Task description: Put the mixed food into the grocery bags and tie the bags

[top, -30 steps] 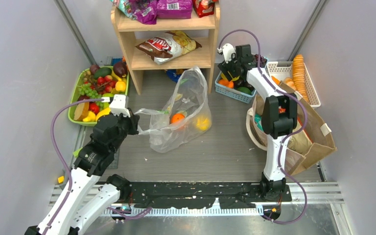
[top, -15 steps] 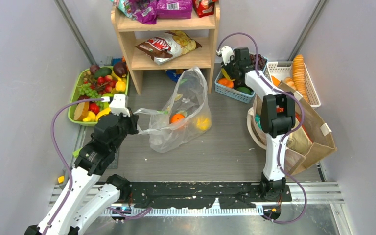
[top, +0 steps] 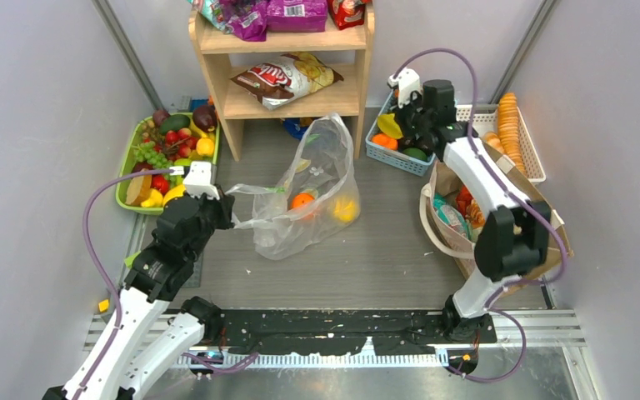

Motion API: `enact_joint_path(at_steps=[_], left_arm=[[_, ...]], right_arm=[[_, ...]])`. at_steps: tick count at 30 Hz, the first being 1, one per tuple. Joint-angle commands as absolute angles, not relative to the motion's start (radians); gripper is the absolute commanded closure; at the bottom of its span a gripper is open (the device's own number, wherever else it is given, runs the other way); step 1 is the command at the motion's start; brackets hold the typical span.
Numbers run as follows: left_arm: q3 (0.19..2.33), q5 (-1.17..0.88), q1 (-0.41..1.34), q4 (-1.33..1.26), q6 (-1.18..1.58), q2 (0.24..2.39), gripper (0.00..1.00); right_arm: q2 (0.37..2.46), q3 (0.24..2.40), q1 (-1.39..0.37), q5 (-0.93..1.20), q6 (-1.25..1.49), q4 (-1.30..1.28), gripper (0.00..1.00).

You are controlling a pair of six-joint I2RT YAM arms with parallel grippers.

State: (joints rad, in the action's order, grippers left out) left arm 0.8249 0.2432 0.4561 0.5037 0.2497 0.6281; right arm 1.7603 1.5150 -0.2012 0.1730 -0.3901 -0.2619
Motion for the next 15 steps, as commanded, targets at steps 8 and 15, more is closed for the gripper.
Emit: enact_joint_path(at_steps=[8, 15], left_arm=[[0.822, 0.235, 0.459, 0.444, 0.245, 0.614, 1.0], [0.824, 0.248, 0.458, 0.443, 0.238, 0.63, 1.0]], right_arm=[[1.683, 1.547, -0.215, 0.09, -0.405, -0.237, 0.02], [1.876, 1.671, -0.216, 0.087, -0.514, -0.261, 0.04]])
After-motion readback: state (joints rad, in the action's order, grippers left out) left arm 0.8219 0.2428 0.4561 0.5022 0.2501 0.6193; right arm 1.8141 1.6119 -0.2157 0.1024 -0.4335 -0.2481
